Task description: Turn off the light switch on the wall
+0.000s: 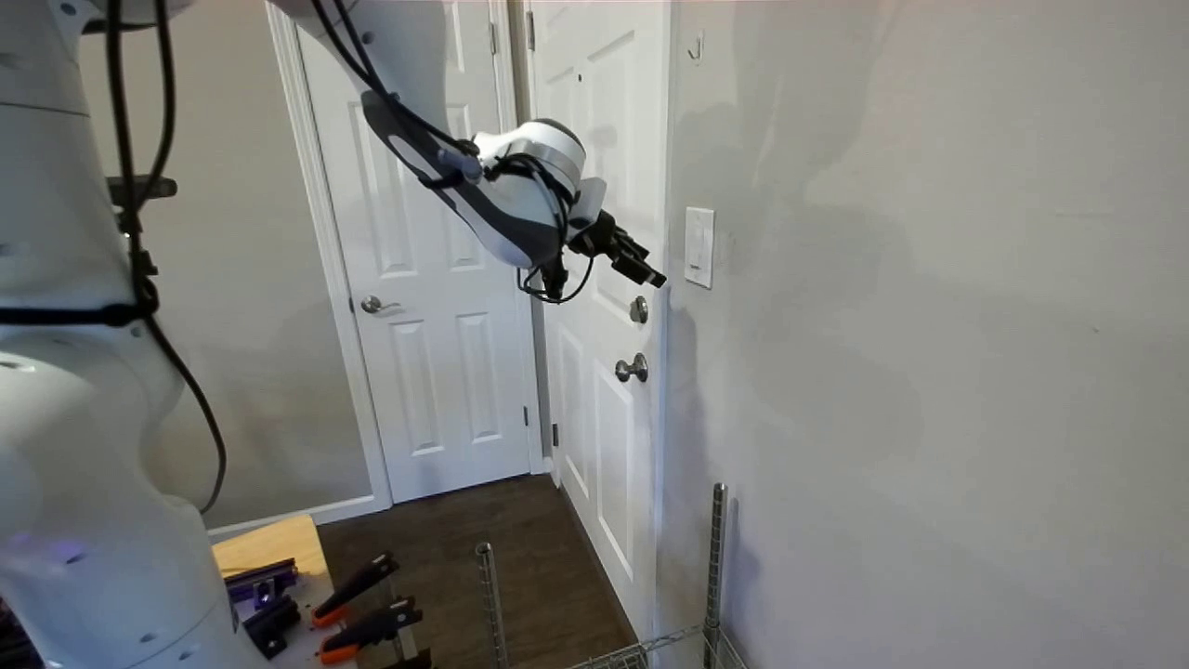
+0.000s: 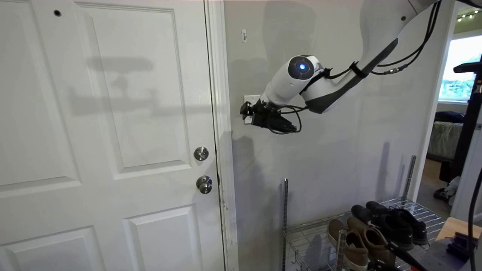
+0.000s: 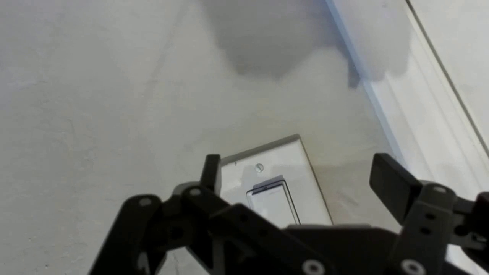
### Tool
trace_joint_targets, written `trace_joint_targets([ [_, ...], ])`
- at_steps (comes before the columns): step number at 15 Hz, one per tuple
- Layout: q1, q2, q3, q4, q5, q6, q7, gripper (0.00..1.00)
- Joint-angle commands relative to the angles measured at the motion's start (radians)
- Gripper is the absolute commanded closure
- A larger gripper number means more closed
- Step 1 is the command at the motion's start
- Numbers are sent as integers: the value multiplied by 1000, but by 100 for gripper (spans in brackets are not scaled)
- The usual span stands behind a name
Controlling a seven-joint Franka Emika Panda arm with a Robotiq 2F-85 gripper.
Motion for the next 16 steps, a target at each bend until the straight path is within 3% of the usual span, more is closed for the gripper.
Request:
trace_joint_targets([
  [1, -8, -20, -11, 1, -59, -18, 126, 0],
  [7, -6, -25, -36, -2, -64, -94, 174, 0],
  [16, -2, 6, -44, 24, -27, -170, 110, 0],
])
